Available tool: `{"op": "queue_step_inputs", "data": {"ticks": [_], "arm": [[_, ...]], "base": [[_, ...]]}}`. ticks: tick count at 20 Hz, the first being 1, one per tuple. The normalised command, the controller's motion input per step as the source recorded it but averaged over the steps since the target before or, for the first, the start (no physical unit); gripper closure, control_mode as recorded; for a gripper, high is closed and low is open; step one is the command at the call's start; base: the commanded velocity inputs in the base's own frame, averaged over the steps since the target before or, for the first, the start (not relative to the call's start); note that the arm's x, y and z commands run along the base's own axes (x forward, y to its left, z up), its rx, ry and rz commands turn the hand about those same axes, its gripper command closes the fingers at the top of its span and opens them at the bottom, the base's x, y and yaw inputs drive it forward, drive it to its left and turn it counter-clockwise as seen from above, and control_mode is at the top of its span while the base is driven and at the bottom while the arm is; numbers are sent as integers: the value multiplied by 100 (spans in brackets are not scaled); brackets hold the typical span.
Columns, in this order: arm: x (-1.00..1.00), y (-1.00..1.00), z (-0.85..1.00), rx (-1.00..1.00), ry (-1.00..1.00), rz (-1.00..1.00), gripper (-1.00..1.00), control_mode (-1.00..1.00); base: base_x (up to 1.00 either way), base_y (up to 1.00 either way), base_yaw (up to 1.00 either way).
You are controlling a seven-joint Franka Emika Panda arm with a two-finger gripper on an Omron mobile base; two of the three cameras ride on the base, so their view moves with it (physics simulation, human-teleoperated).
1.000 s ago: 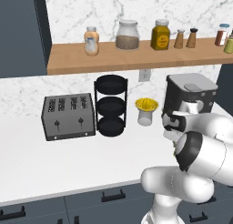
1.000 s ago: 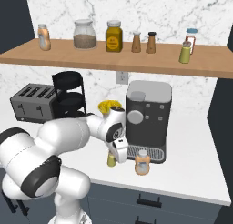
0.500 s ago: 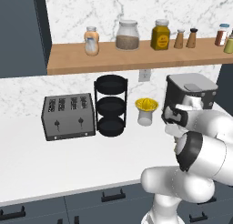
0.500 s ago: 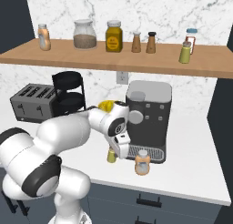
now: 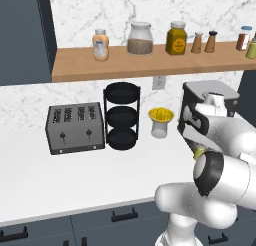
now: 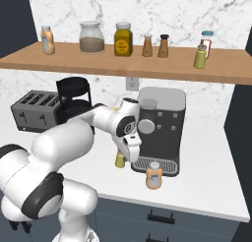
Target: Put the shaker and condiment bottle from the counter next to their counterparts in the cabinet.
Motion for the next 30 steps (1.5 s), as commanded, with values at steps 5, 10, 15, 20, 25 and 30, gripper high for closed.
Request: {"op": "queue_step_inputs", "data": {"ticks": [5, 10, 15, 20, 25, 30], "arm": [[-11, 0, 54, 0, 1, 0, 100, -100], [-14, 0, 57, 1, 0, 0, 100, -100], [-10, 0, 55, 1, 0, 0, 100, -100], [-7, -5, 67, 2, 0, 0, 100, -100], [-9, -4, 72, 0, 0, 0, 100, -100], [-9, -8, 63, 0, 0, 0, 100, -100]], "base": [[0, 0, 0], [0, 0, 0], [0, 0, 0], [0, 0, 0], [0, 0, 0], [0, 0, 0]]}}
